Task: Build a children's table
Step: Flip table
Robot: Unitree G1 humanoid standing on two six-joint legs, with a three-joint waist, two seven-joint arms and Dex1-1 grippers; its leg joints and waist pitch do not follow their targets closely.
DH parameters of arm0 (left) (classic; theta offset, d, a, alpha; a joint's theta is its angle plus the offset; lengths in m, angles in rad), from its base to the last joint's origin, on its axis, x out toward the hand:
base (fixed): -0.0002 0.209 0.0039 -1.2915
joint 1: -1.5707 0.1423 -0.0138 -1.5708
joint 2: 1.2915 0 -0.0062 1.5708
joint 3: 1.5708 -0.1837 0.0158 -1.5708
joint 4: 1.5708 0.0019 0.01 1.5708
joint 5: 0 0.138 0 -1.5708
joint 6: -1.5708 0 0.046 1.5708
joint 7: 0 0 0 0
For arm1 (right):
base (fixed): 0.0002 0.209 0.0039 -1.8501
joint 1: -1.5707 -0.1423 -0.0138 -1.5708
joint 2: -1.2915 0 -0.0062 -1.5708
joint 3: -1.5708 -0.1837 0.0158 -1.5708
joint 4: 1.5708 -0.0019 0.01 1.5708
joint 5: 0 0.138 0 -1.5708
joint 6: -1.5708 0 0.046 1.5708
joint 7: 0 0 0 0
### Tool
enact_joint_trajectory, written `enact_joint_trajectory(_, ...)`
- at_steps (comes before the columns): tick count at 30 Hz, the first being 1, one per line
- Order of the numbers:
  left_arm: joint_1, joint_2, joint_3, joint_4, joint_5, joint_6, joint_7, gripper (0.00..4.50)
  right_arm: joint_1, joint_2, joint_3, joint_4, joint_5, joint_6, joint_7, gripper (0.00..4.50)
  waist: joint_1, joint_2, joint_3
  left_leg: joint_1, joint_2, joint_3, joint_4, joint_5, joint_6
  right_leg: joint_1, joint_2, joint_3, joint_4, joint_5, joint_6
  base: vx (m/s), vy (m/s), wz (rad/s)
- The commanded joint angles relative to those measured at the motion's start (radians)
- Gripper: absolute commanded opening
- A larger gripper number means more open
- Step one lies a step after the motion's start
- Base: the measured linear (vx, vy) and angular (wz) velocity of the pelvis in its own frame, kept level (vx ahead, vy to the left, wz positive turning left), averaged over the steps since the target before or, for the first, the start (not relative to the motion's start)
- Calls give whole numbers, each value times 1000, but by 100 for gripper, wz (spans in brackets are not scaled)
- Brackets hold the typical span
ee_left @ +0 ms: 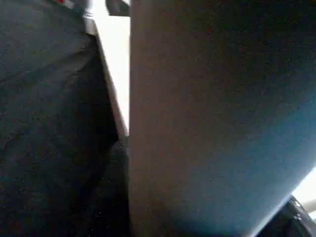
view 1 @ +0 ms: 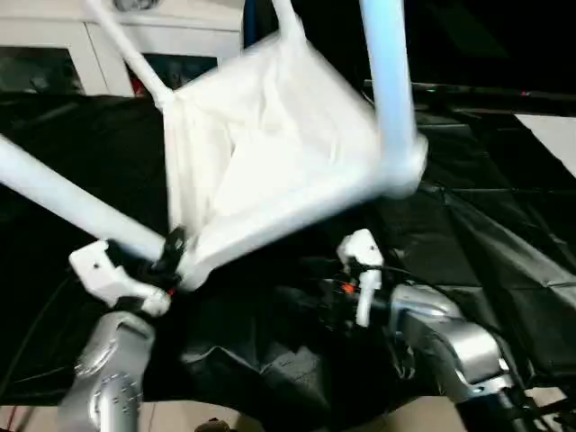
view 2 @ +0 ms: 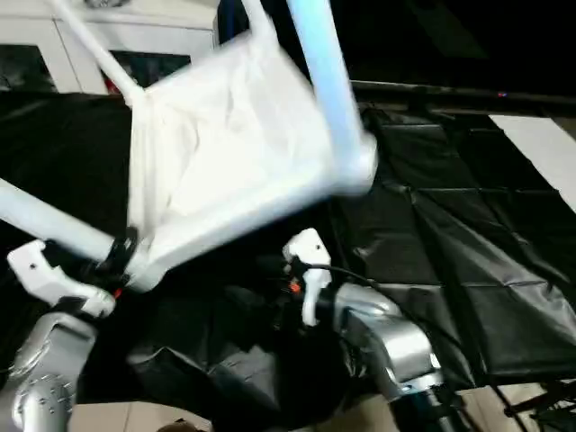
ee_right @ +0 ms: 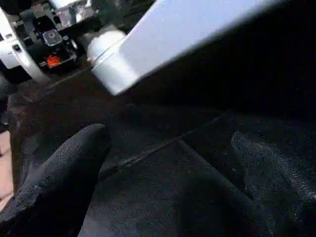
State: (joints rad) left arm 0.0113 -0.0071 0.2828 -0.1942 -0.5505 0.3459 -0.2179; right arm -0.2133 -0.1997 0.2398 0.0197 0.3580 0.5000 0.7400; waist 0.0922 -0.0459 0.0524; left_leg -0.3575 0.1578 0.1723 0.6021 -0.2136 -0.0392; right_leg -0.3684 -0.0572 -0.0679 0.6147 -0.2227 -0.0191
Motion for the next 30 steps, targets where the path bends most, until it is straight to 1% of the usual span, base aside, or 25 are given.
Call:
enact_joint_trajectory(1,-10,-17,-58,-49,-24,32,-31,222,-7,34,-54,-13,55,16,-28,450,-4,2,-53,5,86,-31,-77,-67,39,37,-101,67,-60,7,-193,0,0,0)
enact_joint_trajectory(3,-10,-29,-65,-60,-38,45,-28,220,-17,84,-96,-2,97,20,-64,450,-7,1,-52,5,88,-31,-78,-70,45,35,-104,68,-60,-3,-195,0,0,0)
enact_joint_trajectory(5,-8,-32,-71,-67,-48,54,-26,220,-28,120,-122,16,110,12,-100,450,-6,2,-50,8,88,-31,-79,-84,36,34,-102,66,-64,-37,-191,0,0,0)
enact_joint_trajectory(6,-5,-34,-77,-73,-55,62,-26,220,-44,161,-154,42,122,7,-149,450,-6,6,-48,10,88,-30,-81,-97,24,30,-102,67,-66,-60,-189,0,0,0)
enact_joint_trajectory(7,-5,-34,-77,-73,-55,62,-26,220,-44,161,-154,42,122,7,-149,450,-6,6,-49,10,89,-31,-83,-107,10,32,-102,67,-66,-73,-188,0,0,0)
enact_joint_trajectory(8,-2,-34,-87,-76,-62,66,-29,220,-69,220,-210,75,175,8,-193,450,-7,8,-47,12,87,-30,-84,-121,2,28,-102,69,-67,-81,-188,0,0,0)
enact_joint_trajectory(9,-2,-34,-87,-76,-62,66,-29,220,-69,220,-210,75,175,8,-193,450,-8,8,-47,10,89,-32,-86,-127,-3,30,-103,69,-67,-87,-186,0,0,0)
enact_joint_trajectory(10,3,-34,-95,-80,-66,68,-31,220,-86,256,-244,92,218,9,-214,450,-7,7,-49,11,87,-30,-85,-123,-10,32,-101,68,-66,-79,-179,0,0,0)
enact_joint_trajectory(11,5,-35,-96,-82,-67,69,-30,220,-94,268,-254,101,227,5,-224,450,-8,10,-50,11,88,-32,-86,-115,-13,31,-100,67,-63,-61,-177,0,0,0)
enact_joint_trajectory(14,10,-35,-99,-90,-61,75,-36,220,-111,294,-276,125,232,-1,-254,450,-9,10,-51,9,86,-30,-84,-91,-16,34,-99,67,-60,-20,-173,0,0,0)
enact_joint_trajectory(15,17,-35,-104,-99,-56,85,-43,220,-142,329,-317,170,243,-25,-312,450,-10,10,-51,8,85,-30,-84,-83,-18,34,-99,66,-58,-8,-173,0,0,0)
enact_joint_trajectory(16,21,-34,-108,-102,-55,87,-48,220,-158,344,-339,191,256,-41,-333,450,-10,9,-51,10,83,-29,-83,-87,-21,33,-101,66,-59,-15,-175,0,0,0)
enact_joint_trajectory(17,25,-35,-111,-106,-48,86,-44,220,-179,362,-369,213,269,-61,-359,450,-11,10,-50,6,83,-29,-85,-96,-22,35,-102,67,-59,-29,-173,0,0,0)
enact_joint_trajectory(18,27,-36,-112,-106,-42,82,-40,220,-190,371,-387,225,278,-71,-372,450,-14,8,-50,6,83,-29,-86,-102,-24,34,-102,67,-60,-39,-170,0,0,0)
enact_joint_trajectory(19,29,-37,-115,-105,-36,76,-36,220,-207,382,-408,238,288,-84,-383,450,-16,9,-50,8,83,-28,-86,-111,-26,33,-101,67,-61,-50,-167,0,0,0)
enact_joint_trajectory(20,30,-37,-116,-105,-33,73,-35,220,-215,386,-417,243,292,-90,-387,450,-15,9,-50,10,83,-27,-85,-113,-26,33,-100,67,-62,-52,-164,0,0,0)
enact_joint_trajectory(22,33,-35,-121,-102,-17,60,-31,220,-235,397,-439,257,303,-103,-408,450,-17,9,-52,8,82,-27,-82,-81,-21,34,-96,66,-58,-12,-154,0,0,0)
enact_joint_trajectory(24,37,-39,-122,-106,-13,57,-27,220,-250,408,-453,269,312,-110,-423,450,-17,7,-53,7,80,-26,-80,-67,-15,36,-96,66,-56,13,-154,0,0,0)
enact_joint_trajectory(27,41,-39,-123,-107,-10,57,-28,220,-256,413,-453,275,315,-108,-426,450,-21,7,-53,6,80,-25,-80,-71,-9,37,-96,66,-57,5,-157,0,0,0)
enact_joint_trajectory(28,43,-38,-127,-109,-8,57,-29,220,-260,412,-447,279,313,-105,-421,420,-21,5,-52,6,80,-25,-80,-76,-6,37,-97,66,-58,-7,-157,0,0,0)
enact_joint_trajectory(30,42,-34,-133,-110,-3,55,-32,220,-268,411,-443,293,306,-105,-419,413,-23,6,-52,6,81,-25,-81,-82,-7,35,-97,65,-59,-27,-157,0,0,0)
